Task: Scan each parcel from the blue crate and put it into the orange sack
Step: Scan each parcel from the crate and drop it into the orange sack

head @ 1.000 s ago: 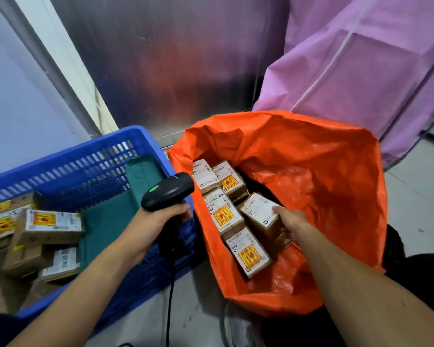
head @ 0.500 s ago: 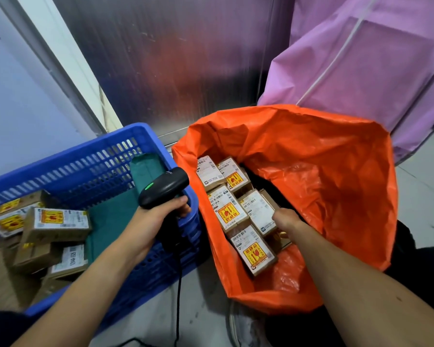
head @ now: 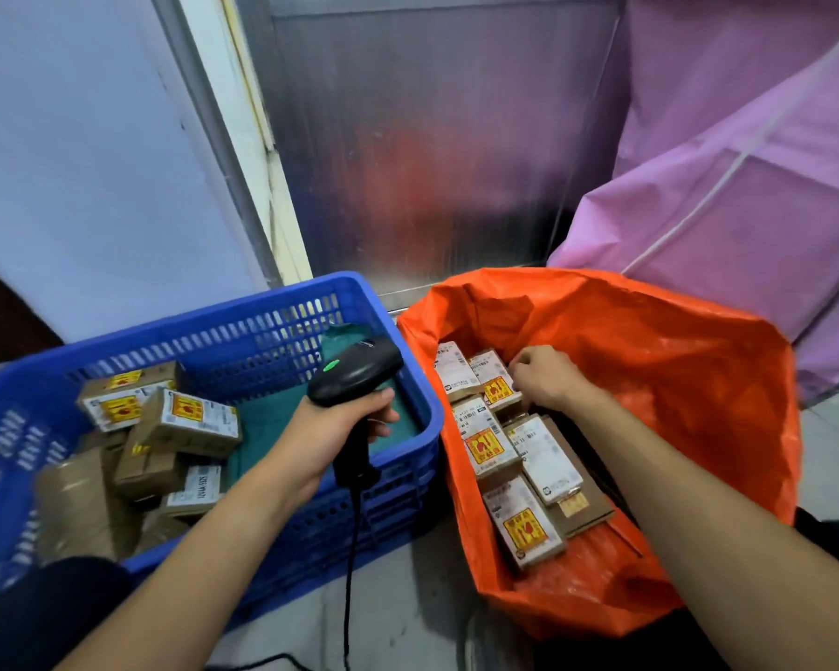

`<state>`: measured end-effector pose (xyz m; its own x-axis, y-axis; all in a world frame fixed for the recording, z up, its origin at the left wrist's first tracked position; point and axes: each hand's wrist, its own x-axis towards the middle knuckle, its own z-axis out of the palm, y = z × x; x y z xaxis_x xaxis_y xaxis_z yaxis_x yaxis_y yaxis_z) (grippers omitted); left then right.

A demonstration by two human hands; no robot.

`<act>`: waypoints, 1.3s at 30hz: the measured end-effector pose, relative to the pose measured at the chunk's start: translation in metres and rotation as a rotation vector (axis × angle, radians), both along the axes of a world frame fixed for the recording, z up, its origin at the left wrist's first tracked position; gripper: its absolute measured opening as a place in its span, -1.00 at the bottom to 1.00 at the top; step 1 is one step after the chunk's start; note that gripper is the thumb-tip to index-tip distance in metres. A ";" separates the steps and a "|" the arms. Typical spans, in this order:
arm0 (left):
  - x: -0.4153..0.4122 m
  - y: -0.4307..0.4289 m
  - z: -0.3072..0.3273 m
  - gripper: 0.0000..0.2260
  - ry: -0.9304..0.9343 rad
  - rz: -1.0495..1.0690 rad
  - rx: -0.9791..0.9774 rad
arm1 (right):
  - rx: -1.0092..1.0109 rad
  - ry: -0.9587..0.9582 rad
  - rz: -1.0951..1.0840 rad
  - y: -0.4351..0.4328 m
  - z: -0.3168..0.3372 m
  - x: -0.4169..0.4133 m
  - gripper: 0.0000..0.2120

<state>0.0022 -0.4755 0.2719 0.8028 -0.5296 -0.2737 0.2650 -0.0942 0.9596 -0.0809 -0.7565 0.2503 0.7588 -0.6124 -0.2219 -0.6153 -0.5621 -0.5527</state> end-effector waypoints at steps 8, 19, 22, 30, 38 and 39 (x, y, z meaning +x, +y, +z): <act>0.011 0.057 0.036 -0.96 -0.011 0.188 -0.037 | -0.347 -0.034 0.458 0.072 0.107 0.044 -0.79; 0.032 0.199 0.072 -0.95 -0.073 0.449 -0.014 | -0.429 -0.011 0.654 0.171 0.106 0.100 -0.78; 0.029 0.236 0.083 -0.97 -0.091 0.500 0.028 | -0.387 0.006 0.700 0.199 0.095 0.123 -0.76; 0.023 0.292 0.086 -0.97 -0.055 0.590 0.082 | -0.410 0.012 0.846 0.282 0.064 0.176 -0.72; 0.045 0.302 0.081 -0.96 -0.050 0.582 0.106 | -0.462 0.147 1.012 0.344 -0.007 0.217 -0.48; 0.050 0.299 0.080 -0.95 -0.049 0.568 0.114 | -0.480 0.168 1.034 0.347 -0.018 0.219 -0.46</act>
